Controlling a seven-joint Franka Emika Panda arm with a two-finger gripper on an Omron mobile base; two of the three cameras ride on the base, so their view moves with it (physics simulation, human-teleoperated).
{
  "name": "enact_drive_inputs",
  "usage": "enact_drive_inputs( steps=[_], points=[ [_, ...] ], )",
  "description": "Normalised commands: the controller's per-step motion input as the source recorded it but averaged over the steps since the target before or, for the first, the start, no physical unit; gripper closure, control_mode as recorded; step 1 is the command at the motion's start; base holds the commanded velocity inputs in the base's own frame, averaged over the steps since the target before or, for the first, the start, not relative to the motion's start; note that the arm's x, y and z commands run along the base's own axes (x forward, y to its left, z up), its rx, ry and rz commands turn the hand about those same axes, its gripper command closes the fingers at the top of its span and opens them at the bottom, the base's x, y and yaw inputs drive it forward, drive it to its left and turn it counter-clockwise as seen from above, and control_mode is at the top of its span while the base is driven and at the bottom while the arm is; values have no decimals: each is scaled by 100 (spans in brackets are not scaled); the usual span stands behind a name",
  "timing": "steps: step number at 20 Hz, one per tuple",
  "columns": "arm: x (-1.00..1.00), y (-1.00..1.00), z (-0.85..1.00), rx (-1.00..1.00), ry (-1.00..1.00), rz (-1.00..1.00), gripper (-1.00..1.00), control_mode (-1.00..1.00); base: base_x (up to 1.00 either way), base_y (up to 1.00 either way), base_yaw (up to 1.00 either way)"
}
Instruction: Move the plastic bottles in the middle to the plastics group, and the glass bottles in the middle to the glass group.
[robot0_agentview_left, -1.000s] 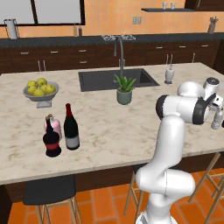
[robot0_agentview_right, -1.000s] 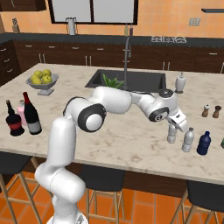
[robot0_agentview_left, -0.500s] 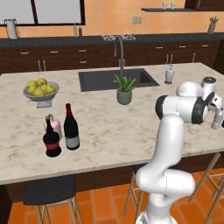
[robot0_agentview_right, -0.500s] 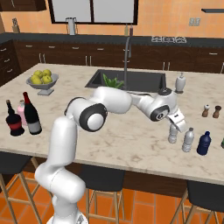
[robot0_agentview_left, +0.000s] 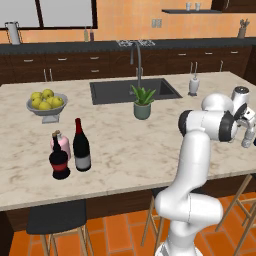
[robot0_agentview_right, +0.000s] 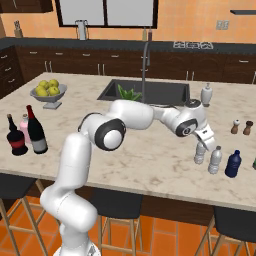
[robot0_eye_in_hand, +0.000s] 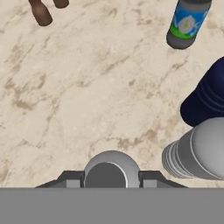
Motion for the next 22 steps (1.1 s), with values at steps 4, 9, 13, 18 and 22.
enact_drive_inputs(
  steps=[4, 9, 13, 18, 22],
  points=[
    [0, 0, -48, 0, 1, -2, 100, -100, 0, 0, 0],
    [-7, 0, -6, -1, 0, -2, 100, -100, 0, 0, 0],
    [-10, 0, -2, -4, 0, -3, 100, -100, 0, 0, 0],
    [0, 0, -9, -5, 0, -2, 100, -100, 0, 0, 0],
    [0, 2, -32, 0, 3, 0, 100, -100, 0, 0, 0]
  ],
)
